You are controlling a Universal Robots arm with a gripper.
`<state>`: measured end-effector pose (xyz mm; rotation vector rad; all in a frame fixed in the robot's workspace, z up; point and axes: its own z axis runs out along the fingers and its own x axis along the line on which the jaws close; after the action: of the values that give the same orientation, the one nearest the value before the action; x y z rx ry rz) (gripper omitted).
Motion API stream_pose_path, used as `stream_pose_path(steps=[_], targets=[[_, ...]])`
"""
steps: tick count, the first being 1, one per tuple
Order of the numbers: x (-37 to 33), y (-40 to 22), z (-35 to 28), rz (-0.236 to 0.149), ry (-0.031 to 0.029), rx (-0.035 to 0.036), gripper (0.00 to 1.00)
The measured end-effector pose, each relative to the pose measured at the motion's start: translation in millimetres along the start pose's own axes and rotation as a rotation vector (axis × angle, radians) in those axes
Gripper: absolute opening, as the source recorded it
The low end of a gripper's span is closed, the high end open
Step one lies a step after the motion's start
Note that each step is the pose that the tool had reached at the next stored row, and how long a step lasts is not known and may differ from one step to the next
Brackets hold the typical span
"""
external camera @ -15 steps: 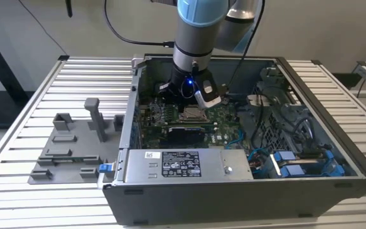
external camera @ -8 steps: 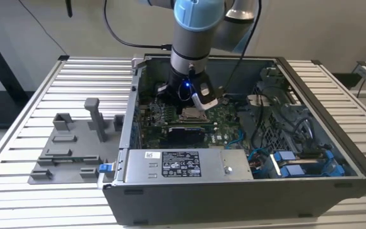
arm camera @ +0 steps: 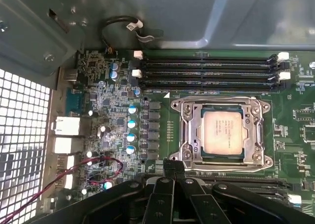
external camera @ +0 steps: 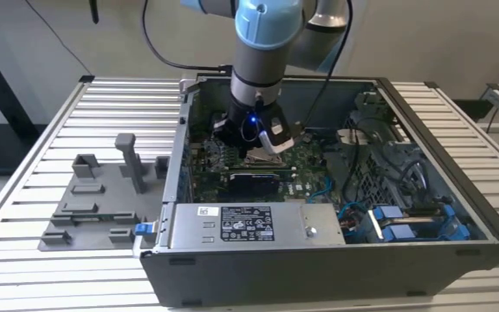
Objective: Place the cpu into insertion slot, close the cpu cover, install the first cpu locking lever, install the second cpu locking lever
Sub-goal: 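Install the second cpu locking lever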
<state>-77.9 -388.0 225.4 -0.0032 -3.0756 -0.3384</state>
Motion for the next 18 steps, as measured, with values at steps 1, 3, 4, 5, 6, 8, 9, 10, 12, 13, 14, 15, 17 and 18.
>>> stream_pose_path(steps=[1,3,4,5,6,8,9,10,12,13,14,15,17,18], targets=[[0.0,0.1,1.3,0.0,-0.0001,-0.0001,0.11],[0.1,0.2,4.0,0.0,-0.0002,-0.0001,0.11],[0.1,0.2,5.2,0.0,-0.0002,-0.0002,0.11],[0.2,0.4,6.5,0.0,-0.0002,-0.0003,0.11],[0.2,0.5,7.6,0.0,-0.0006,-0.0004,0.11],[0.5,1.0,9.1,-0.001,-0.0003,-0.0006,0.11],[1.1,1.2,9.7,0.0,0.0,-0.0003,0.11],[1.5,1.4,10.5,0.0,-0.0001,-0.0004,0.11],[2.4,1.8,12.0,0.0,0.0,-0.0002,0.11],[2.8,2.0,12.8,0.0,0.0,-0.0002,0.11],[3.2,2.1,13.4,0.0,0.0,-0.0001,0.11],[3.6,2.2,14.1,0.0,0.0001,0.0001,0.11],[4.1,2.3,15.3,0.0,0.0002,0.0003,0.11],[4.4,2.3,16.0,0.0,0.0002,0.0004,0.11]])
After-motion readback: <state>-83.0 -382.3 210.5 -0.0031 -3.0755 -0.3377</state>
